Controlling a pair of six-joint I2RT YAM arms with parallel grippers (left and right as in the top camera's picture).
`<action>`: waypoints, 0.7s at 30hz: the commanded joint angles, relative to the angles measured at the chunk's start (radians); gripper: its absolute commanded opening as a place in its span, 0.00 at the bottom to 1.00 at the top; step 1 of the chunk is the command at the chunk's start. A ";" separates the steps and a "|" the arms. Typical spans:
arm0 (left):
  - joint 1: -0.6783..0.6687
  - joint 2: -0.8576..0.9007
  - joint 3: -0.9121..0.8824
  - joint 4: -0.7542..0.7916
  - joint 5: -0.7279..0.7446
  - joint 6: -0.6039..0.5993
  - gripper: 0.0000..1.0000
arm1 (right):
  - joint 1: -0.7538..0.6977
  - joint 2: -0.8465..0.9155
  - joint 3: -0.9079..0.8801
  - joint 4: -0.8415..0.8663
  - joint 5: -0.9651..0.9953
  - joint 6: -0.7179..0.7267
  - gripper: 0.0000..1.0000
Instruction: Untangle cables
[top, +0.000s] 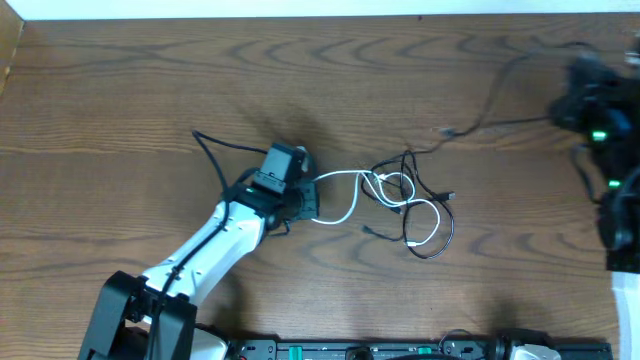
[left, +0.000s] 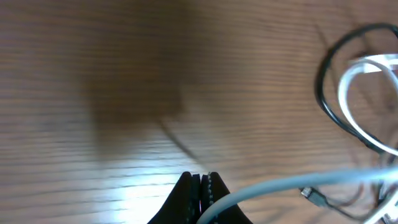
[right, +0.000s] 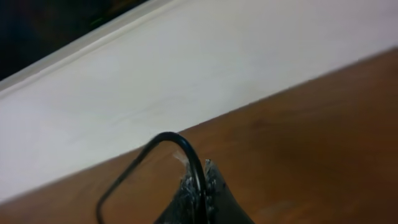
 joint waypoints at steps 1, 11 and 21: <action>0.056 -0.037 0.005 -0.020 -0.014 0.037 0.07 | -0.163 -0.008 0.009 -0.022 0.011 -0.018 0.01; 0.154 -0.227 0.005 -0.085 -0.014 0.048 0.07 | -0.416 0.072 0.009 -0.007 0.077 -0.050 0.01; 0.273 -0.422 0.005 -0.138 -0.007 0.027 0.08 | -0.483 0.208 0.009 -0.157 0.367 -0.031 0.01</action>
